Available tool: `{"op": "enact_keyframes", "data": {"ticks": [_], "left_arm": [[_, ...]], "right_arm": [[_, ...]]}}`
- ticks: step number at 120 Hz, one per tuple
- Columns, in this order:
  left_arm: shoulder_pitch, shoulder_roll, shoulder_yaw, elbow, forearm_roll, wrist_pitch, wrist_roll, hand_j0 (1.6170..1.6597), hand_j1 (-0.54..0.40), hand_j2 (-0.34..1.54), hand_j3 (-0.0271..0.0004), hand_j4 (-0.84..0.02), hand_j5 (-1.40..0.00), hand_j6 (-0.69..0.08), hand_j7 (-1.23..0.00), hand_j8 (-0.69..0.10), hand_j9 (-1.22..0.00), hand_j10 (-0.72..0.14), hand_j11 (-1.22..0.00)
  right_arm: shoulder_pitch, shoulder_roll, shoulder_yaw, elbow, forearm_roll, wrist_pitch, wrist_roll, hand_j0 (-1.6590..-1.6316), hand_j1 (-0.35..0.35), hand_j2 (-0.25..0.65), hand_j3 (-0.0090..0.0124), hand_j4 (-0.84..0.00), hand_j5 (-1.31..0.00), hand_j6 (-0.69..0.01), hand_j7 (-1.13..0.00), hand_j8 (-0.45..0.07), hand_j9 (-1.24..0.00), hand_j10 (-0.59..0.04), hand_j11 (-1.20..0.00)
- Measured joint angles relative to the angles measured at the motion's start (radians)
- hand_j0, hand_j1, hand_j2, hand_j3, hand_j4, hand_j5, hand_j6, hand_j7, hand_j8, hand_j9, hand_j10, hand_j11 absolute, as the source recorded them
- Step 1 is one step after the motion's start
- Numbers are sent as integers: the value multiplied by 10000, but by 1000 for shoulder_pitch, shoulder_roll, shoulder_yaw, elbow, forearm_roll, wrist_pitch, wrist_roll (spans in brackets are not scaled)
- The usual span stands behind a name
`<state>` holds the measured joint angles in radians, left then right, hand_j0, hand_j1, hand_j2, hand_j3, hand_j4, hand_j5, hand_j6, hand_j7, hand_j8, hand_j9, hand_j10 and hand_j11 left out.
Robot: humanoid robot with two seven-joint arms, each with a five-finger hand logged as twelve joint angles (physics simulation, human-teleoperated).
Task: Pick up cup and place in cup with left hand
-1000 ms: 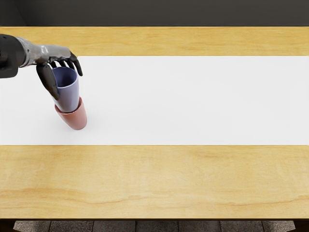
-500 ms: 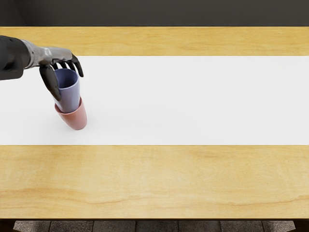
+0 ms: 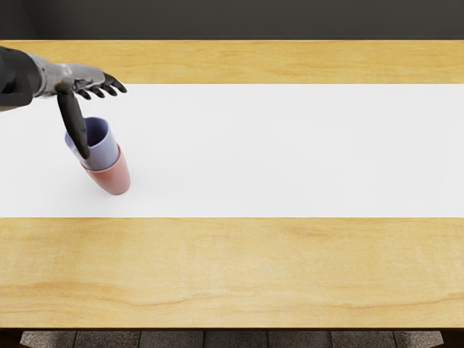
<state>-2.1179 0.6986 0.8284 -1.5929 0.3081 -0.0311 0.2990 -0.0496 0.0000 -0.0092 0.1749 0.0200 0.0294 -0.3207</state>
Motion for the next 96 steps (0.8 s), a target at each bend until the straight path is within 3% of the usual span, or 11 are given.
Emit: {"op": "enact_keyframes", "data": {"ticks": [39, 64, 80, 96], "left_arm": [[-79, 19, -146, -1, -281, -213, 0, 16580, 3005, 78, 0, -435, -557, -423, -557, -412, -556, -433, -555], [-80, 12, -254, -2, -471, -381, -1, 16580, 3148, 55, 0, -303, -383, -300, -383, -295, -382, -300, -382], [-70, 8, -288, -2, -627, -490, -1, 16581, 3186, 48, 0, -265, -336, -264, -336, -261, -335, -263, -335], [-60, -2, -305, -1, -672, -555, 5, 16581, 3211, 44, 0, -240, -305, -240, -305, -237, -304, -238, -304]], "right_arm": [[0, 0, 0, 0, 0, 0, 0, -16581, -3491, -1, 0, -2, 0, -3, 0, -2, 0, -2, 0], [0, 0, 0, 0, 0, 0, 0, -16581, -3491, -1, 0, -2, 0, -3, 0, -3, 0, -2, 0], [0, 0, 0, 0, 0, 0, 0, -16581, -3491, -1, 0, -2, 0, -3, 0, -3, 0, -2, 0], [0, 0, 0, 0, 0, 0, 0, -16581, -3491, -1, 0, -2, 0, -3, 0, -3, 0, -2, 0]]}}
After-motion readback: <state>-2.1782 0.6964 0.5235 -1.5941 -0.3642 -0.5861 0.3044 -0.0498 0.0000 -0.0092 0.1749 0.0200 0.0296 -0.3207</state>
